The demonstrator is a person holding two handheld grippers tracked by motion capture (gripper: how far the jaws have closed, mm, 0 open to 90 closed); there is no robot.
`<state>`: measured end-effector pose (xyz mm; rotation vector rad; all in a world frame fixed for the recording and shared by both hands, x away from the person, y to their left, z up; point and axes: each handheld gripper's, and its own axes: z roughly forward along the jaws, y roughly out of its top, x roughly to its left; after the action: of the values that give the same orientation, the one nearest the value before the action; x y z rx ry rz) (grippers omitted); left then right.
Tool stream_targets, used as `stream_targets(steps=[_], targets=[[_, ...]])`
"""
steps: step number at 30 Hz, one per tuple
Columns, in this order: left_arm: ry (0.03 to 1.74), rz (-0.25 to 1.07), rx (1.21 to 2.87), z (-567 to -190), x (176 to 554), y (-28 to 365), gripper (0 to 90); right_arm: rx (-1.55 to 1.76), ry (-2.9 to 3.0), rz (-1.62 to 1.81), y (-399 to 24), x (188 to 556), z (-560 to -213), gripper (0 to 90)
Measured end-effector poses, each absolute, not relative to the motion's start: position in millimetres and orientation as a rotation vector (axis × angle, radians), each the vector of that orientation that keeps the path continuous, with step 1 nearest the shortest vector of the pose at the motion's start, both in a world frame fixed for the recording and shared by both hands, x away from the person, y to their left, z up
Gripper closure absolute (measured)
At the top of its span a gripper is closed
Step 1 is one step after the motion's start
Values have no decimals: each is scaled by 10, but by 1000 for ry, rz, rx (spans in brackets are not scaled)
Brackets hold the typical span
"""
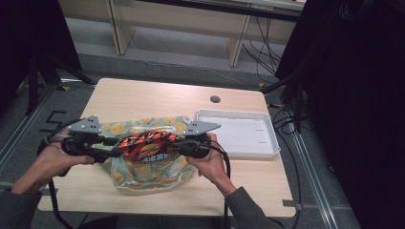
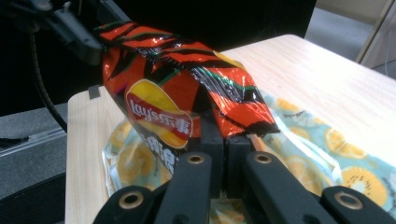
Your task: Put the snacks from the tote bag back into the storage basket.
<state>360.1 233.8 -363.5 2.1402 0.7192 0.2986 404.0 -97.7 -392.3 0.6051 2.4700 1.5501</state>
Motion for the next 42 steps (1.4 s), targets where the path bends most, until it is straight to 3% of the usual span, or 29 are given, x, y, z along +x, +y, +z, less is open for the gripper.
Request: stream_targets(steps=[4, 14, 30, 32, 37, 42], targets=[[792, 337, 2132, -3860, 3508, 2448, 370, 607, 2464, 1576, -986, 4045, -3841, 900], [972, 411, 2007, -4317, 3270, 2574, 312, 562, 2453, 1623, -909, 4051, -3709, 900], [1003, 479, 2112, -4417, 3113, 2683, 277, 540, 2435, 1690, -819, 4076, -3434, 900], [1043, 476, 2063, -4460, 3108, 2661, 259, 533, 2442, 1685, -813, 4066, -3389, 900], [1028, 496, 2132, -4460, 3125, 2693, 222, 508, 2439, 1719, -830, 4080, -3210, 900], [1052, 508, 2096, -4505, 3123, 2644, 215, 524, 2441, 1780, -877, 4083, -2978, 900]])
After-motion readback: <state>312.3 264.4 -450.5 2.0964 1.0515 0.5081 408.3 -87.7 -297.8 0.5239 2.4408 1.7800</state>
